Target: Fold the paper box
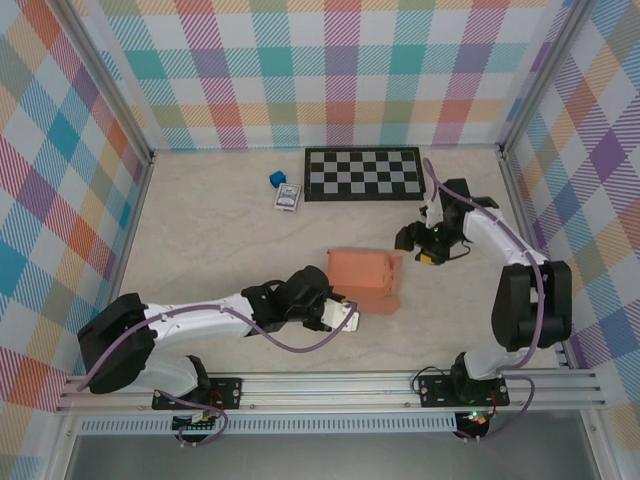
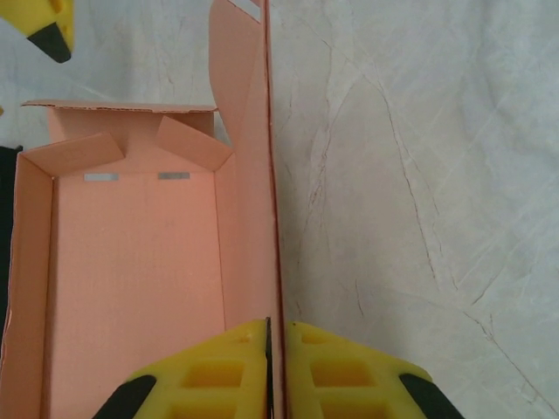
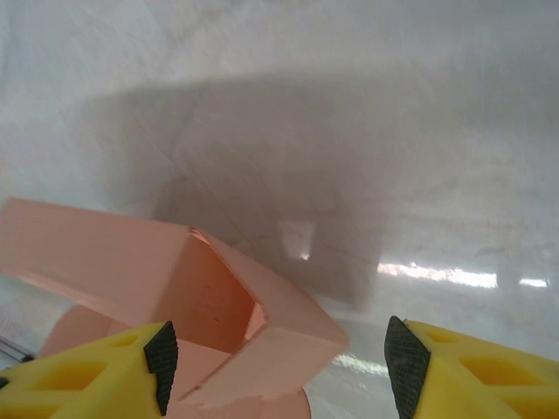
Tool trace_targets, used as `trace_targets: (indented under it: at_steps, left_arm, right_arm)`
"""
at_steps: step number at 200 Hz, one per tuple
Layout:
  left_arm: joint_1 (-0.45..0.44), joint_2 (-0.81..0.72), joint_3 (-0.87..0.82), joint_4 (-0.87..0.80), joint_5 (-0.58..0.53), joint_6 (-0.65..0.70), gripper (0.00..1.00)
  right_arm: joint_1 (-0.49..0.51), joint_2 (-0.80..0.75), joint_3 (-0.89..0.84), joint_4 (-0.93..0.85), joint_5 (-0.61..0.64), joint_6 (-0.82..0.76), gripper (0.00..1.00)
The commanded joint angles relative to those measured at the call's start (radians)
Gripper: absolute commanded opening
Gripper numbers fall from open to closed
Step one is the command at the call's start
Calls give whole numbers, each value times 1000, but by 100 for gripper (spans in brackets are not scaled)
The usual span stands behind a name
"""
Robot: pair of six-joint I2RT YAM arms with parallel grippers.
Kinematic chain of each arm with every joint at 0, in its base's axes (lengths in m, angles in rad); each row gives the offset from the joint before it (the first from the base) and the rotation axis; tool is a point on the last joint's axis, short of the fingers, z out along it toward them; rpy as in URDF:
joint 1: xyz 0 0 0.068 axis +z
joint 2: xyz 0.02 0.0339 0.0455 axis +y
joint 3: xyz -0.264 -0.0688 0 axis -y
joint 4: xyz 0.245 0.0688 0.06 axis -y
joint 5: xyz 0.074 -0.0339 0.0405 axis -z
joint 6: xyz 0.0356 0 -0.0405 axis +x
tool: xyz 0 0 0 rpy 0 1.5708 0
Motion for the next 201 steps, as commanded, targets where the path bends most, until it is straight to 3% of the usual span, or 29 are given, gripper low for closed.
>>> trace_targets:
  at_steps: [1, 46, 82, 148, 171, 201]
  left_arm:
    - [-15, 10, -34, 82, 15, 105, 10]
    - [-13, 15, -40, 98, 19, 113, 8]
    - [-6, 15, -42, 113, 23, 93, 7]
    - [11, 12, -46, 130, 49, 73, 6]
    - [11, 19, -43, 136, 60, 73, 6]
    - [12, 26, -36, 134, 65, 72, 5]
  right_arm:
    - [-32, -59, -71, 81, -54, -33, 65]
    - [-103, -253, -269, 274, -198, -7, 63]
    - [-132, -318, -345, 253, -166, -5, 61]
    - [-134, -246, -413, 365, -214, -26, 52]
    - [-122, -174, -382, 379, -301, -78, 49]
    - [-91, -124, -332, 356, -288, -110, 48]
